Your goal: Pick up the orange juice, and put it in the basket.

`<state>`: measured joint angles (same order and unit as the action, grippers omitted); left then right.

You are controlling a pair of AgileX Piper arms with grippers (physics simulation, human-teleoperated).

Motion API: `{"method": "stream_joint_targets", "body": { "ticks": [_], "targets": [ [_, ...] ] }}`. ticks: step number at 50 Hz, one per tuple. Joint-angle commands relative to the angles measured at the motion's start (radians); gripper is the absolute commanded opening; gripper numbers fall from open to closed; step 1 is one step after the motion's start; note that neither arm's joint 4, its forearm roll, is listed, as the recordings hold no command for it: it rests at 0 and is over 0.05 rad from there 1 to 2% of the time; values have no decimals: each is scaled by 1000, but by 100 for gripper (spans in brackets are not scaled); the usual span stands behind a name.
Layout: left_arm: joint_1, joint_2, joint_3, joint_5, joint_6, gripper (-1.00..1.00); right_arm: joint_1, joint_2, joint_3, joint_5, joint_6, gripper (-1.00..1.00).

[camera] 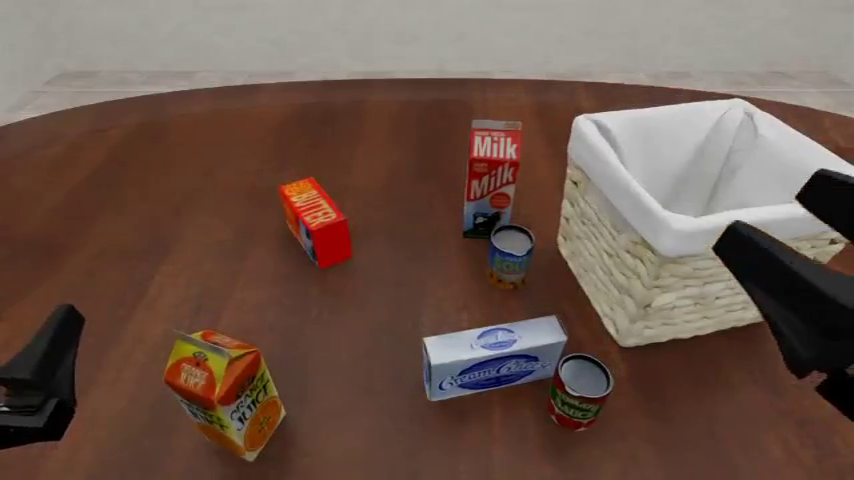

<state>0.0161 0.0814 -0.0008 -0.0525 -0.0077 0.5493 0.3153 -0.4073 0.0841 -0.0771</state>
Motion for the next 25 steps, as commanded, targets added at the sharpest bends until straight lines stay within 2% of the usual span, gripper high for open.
{"method": "stream_joint_targets", "body": {
  "ticks": [1, 8, 12, 14, 15, 16, 25],
  "targets": [
    [-1, -17, 1, 11, 3, 100, 250, 209, -146, -21, 25, 100],
    [2, -52, -1, 39, 1, 100, 364, 372, -178, -84, 15, 100],
    [-7, -51, 0, 41, 9, 100, 411, 471, -158, -166, 17, 100],
    [-8, -68, 0, 52, 15, 100, 431, 514, -141, -217, 38, 100],
    [-8, -68, 0, 52, 15, 100, 431, 515, -141, -218, 38, 100],
    [-5, -77, 0, 54, 15, 100, 461, 567, -136, -257, 28, 100],
    [-21, -80, 1, 55, 26, 100, 529, 721, -146, -366, 33, 100]
  ]
}}
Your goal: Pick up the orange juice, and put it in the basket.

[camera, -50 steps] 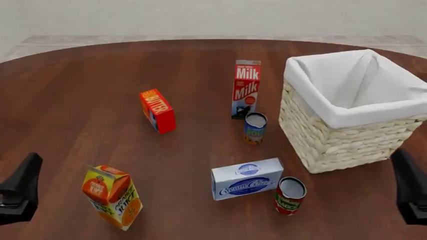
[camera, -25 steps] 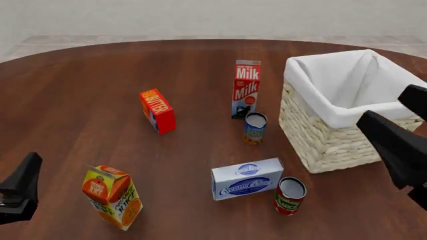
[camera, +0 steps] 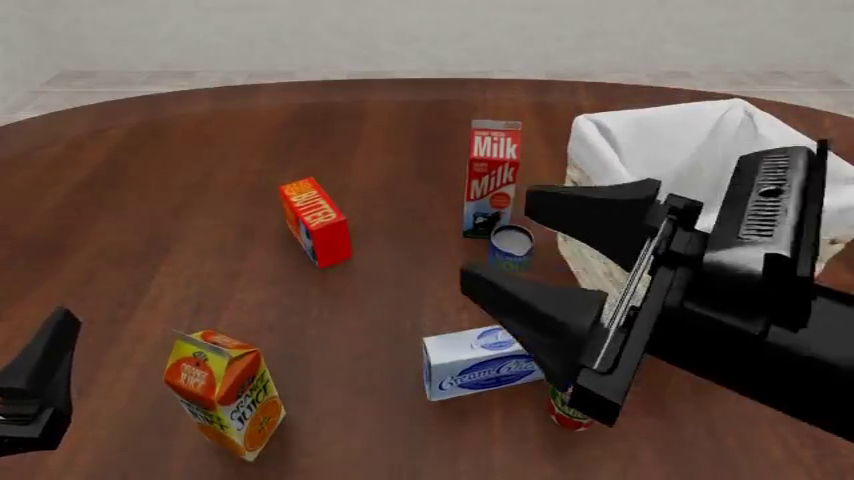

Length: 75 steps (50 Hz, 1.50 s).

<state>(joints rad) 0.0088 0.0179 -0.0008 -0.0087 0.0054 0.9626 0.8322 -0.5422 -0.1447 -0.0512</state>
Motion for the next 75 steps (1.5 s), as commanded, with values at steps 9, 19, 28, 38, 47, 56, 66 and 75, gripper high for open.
{"method": "stream_joint_targets", "body": {
  "ticks": [9, 19, 28, 38, 47, 56, 66, 75],
  "targets": [
    [-10, -13, 0, 6, 17, 100, 172, 319, -11, -216, 18, 100],
    [-7, -11, 0, 10, 17, 100, 206, 429, -56, -187, 1, 100],
    [-4, -12, 0, 9, 17, 100, 217, 516, -94, -189, 13, 100],
    [6, -13, 0, 6, 13, 100, 215, 600, -124, -205, 9, 100],
    [24, -16, 0, -3, 9, 100, 194, 682, -167, -210, -6, 100],
    [25, -16, 0, -7, 11, 100, 198, 733, -200, -207, -15, 100],
    [23, -16, 0, -10, 11, 100, 176, 793, -225, -232, 9, 100],
    [23, -16, 0, -10, 10, 100, 167, 836, -249, -241, 9, 100]
  ]
}}
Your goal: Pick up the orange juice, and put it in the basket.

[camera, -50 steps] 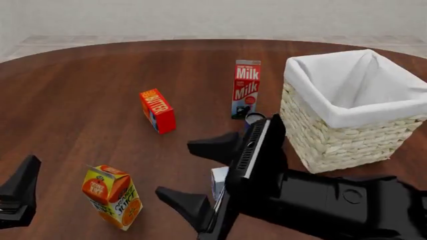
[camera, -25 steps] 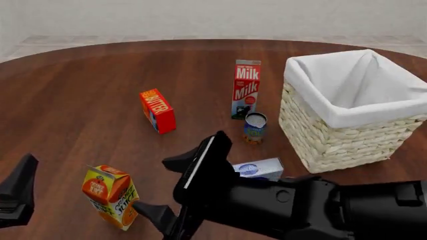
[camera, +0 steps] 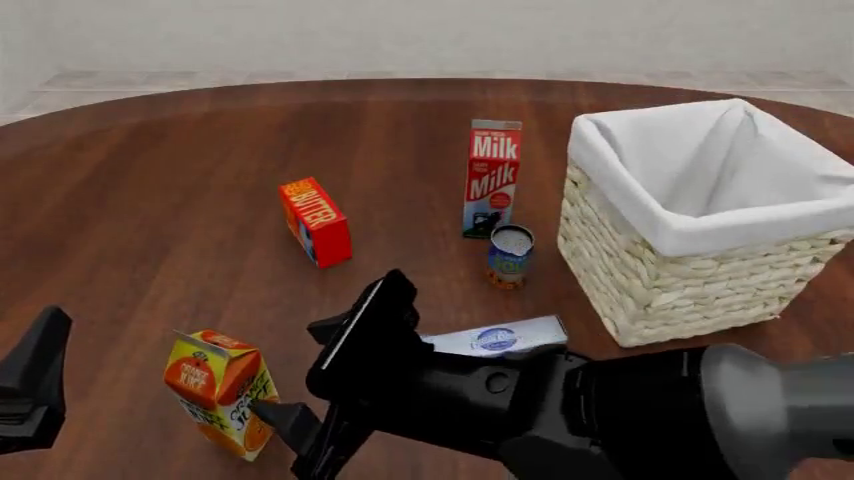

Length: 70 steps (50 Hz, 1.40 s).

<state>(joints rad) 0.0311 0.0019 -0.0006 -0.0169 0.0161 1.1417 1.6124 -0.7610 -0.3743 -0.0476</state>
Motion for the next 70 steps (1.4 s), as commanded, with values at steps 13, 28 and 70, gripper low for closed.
{"method": "stream_joint_targets", "body": {
  "ticks": [13, 28, 70],
  "targets": [
    [0, 0, 0, -2, -1, 100, 7, 103, -29, -37, 17, 100],
    [0, 0, 0, -3, -2, 100, 21, 146, -63, -14, 24, 100],
    [-6, 0, 0, -3, 1, 100, 14, 264, -183, 27, -14, 100]
  ]
}}
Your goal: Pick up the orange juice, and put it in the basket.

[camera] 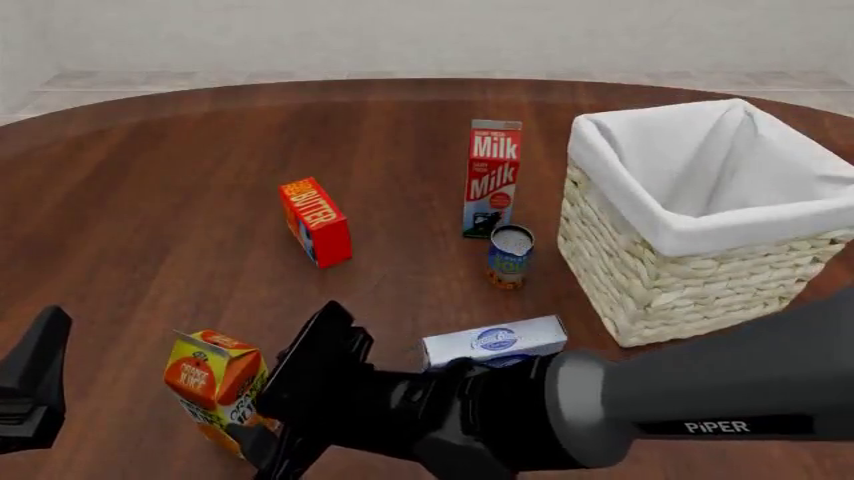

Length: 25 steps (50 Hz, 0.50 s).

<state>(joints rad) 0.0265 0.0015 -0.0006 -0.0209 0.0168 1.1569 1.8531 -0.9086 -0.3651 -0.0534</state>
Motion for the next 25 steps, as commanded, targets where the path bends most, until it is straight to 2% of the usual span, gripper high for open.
{"method": "stream_joint_targets", "body": {
  "ticks": [1, 25],
  "targets": [
    [-1, 0, 0, 1, 0, 100, 2, 24, -35, 20, -8, 100],
    [-2, 0, 0, 3, -1, 100, 4, 98, -107, 38, -8, 100]
  ]
}}
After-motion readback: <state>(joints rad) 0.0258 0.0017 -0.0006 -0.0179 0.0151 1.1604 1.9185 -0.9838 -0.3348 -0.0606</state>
